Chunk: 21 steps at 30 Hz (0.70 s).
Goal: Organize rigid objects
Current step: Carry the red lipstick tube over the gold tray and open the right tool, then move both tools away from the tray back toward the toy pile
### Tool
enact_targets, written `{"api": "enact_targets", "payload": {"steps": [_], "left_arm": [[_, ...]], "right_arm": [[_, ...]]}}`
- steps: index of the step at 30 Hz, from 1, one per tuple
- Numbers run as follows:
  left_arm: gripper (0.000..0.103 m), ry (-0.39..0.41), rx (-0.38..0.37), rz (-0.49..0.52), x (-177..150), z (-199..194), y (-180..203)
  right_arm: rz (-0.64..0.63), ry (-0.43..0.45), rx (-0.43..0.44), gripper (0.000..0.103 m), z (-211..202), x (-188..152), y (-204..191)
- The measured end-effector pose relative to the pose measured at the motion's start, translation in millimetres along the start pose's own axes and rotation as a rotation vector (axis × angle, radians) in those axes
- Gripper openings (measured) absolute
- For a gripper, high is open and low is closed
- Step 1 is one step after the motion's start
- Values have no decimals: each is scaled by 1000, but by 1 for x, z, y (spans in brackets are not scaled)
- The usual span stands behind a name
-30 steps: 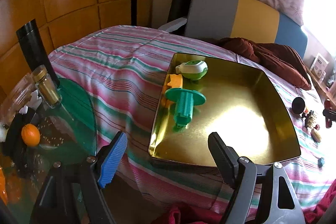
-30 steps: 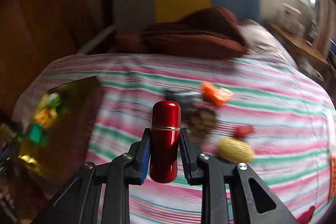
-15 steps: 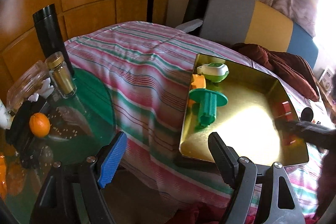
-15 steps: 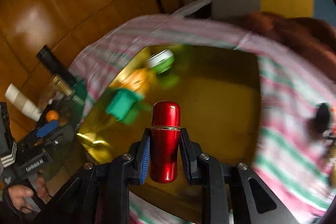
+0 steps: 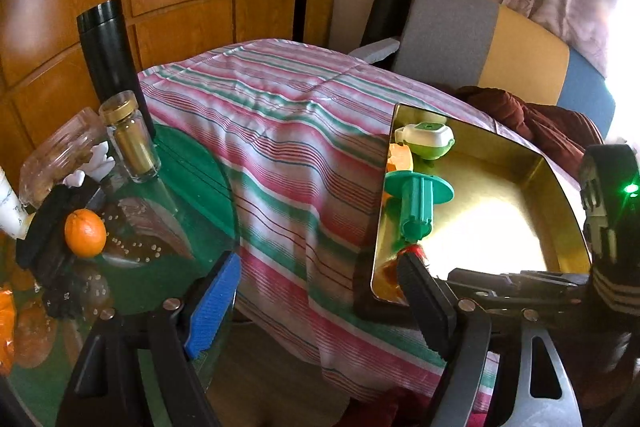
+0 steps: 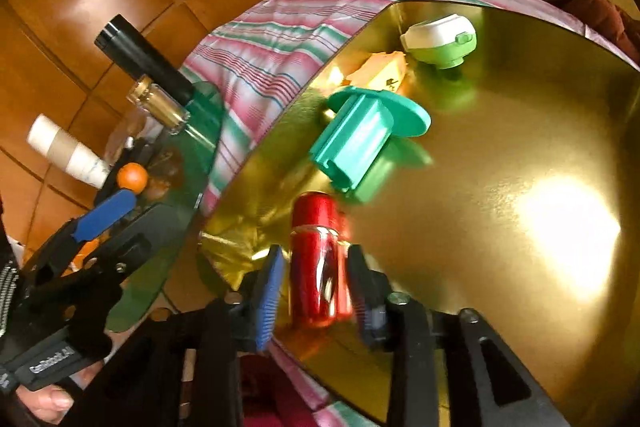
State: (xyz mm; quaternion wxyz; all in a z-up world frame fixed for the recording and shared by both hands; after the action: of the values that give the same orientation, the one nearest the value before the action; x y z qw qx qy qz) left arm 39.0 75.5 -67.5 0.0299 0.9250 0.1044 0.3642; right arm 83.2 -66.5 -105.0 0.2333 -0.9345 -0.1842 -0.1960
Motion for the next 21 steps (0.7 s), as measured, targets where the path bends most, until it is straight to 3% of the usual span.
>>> {"api": "enact_targets", "payload": {"steps": [6, 12, 21], "left_arm": [[81, 14, -2, 11, 1, -5, 3], [81, 22, -11, 35, 2, -9, 12], [81, 45, -32, 100, 3, -20, 35]], "right_arm": [[21, 75, -29, 42, -29, 0, 7], [38, 177, -138, 43, -74, -10, 29], [112, 259, -297, 43, -138, -40, 88]]}}
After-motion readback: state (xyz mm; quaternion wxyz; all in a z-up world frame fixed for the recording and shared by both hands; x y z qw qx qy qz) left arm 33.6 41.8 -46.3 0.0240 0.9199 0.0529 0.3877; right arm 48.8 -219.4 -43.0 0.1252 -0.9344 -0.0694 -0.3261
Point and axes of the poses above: each gripper's, at about its wrist camera, not at the fingertips, and z roughly the way its jaws point, y to its right, x to its top, the point moved 4 cm from there along z, roughly the way its jaws point, and after that the axes turned 3 degrees about -z, right-handed, at the moved point
